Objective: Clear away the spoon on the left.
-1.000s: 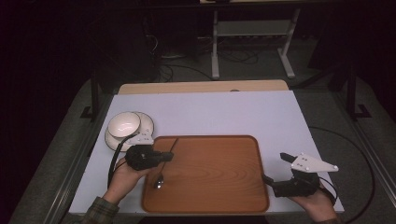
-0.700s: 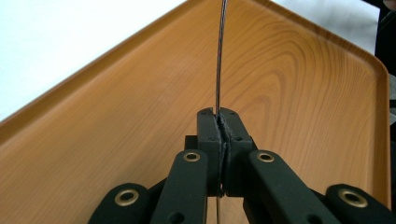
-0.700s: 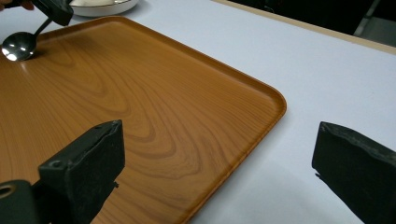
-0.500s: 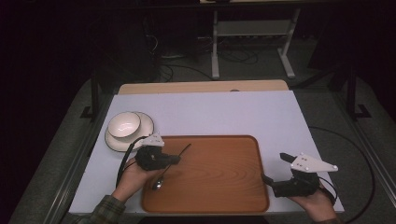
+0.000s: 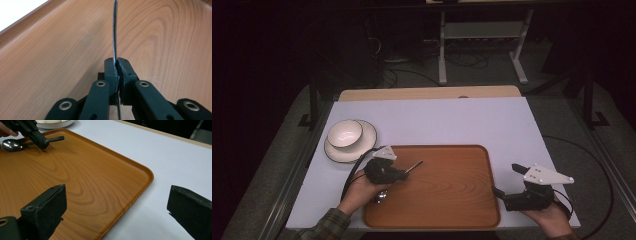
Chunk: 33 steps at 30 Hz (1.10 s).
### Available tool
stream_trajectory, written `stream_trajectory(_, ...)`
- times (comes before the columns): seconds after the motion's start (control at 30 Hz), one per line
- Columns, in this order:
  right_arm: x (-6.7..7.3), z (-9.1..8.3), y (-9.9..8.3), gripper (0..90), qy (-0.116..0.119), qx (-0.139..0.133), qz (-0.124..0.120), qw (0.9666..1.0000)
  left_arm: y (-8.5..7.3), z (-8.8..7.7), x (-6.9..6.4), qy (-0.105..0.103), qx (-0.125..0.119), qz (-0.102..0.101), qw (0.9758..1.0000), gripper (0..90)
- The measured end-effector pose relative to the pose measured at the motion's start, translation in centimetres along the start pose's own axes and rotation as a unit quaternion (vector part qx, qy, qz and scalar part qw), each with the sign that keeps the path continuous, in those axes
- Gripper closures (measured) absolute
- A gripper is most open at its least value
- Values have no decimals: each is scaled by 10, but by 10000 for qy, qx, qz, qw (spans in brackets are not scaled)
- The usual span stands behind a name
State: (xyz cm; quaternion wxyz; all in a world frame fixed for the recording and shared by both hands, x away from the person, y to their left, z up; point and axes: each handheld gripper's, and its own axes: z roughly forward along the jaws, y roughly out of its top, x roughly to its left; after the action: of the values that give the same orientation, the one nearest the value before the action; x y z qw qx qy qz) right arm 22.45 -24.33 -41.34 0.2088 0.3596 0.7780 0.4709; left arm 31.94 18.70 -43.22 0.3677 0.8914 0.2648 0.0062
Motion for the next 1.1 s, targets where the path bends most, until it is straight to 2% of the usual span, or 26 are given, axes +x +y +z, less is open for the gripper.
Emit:
stream_trajectory(0.2, 0, 0, 0, 20, -4, 4, -4, 10000, -1, 4, -1, 50, 136, 58, 9999, 831)
stream_trajectory(0.4, 0, 0, 0, 20, -7, 3, 3, 10000, -1, 5, -2, 69, 122, 84, 9999, 825)
stream_trajectory(0.67, 0, -1, 0, 20, -10, 2, 8, 10000, -1, 4, -1, 126, 103, 121, 9998, 747)
stream_trajectory(0.73, 0, -1, 0, 20, -12, -9, 10, 10000, -1, 2, -1, 150, 35, 122, 9998, 685)
stream_trajectory(0.9, -1, -1, 0, 20, -6, -24, 3, 10000, -1, -4, 1, 240, -189, 59, 9995, 433)
stream_trajectory(1.1, 0, -2, 1, 20, -6, -40, 5, 10000, -3, -14, 3, 409, -493, 91, 9979, 221)
